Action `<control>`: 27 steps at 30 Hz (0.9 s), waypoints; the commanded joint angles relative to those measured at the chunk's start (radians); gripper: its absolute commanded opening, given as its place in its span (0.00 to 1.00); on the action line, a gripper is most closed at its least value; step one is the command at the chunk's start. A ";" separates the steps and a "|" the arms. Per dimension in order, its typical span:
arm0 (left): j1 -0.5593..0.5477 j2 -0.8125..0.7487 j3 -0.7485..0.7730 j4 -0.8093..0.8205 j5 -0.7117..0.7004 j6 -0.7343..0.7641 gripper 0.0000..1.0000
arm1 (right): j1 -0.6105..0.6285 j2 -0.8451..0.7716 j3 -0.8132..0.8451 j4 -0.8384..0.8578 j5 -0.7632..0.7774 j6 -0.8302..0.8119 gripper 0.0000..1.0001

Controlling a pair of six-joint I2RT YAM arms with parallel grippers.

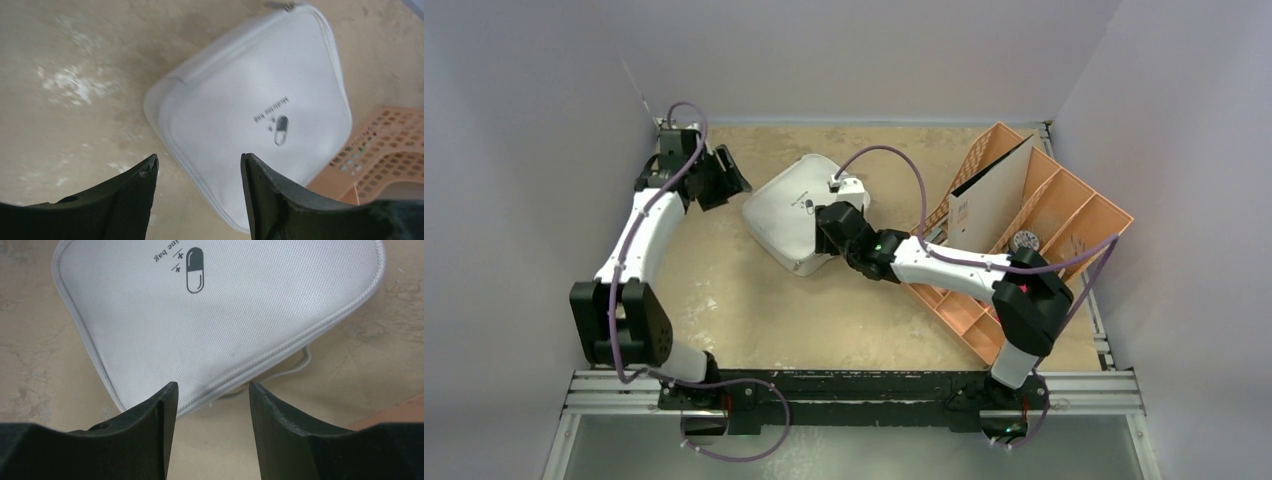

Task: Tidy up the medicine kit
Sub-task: Zip the medicine box at the center of the board.

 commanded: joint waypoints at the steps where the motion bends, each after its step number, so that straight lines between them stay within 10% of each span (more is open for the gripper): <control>1: 0.091 0.175 0.132 -0.073 -0.044 0.161 0.59 | -0.045 0.069 0.079 -0.053 -0.051 0.067 0.56; 11: 0.097 0.481 0.307 -0.124 0.200 0.272 0.60 | -0.134 0.186 0.181 -0.022 -0.222 0.066 0.55; 27: 0.099 0.250 -0.044 0.001 0.239 0.102 0.52 | -0.271 0.288 0.349 0.018 -0.697 -0.182 0.53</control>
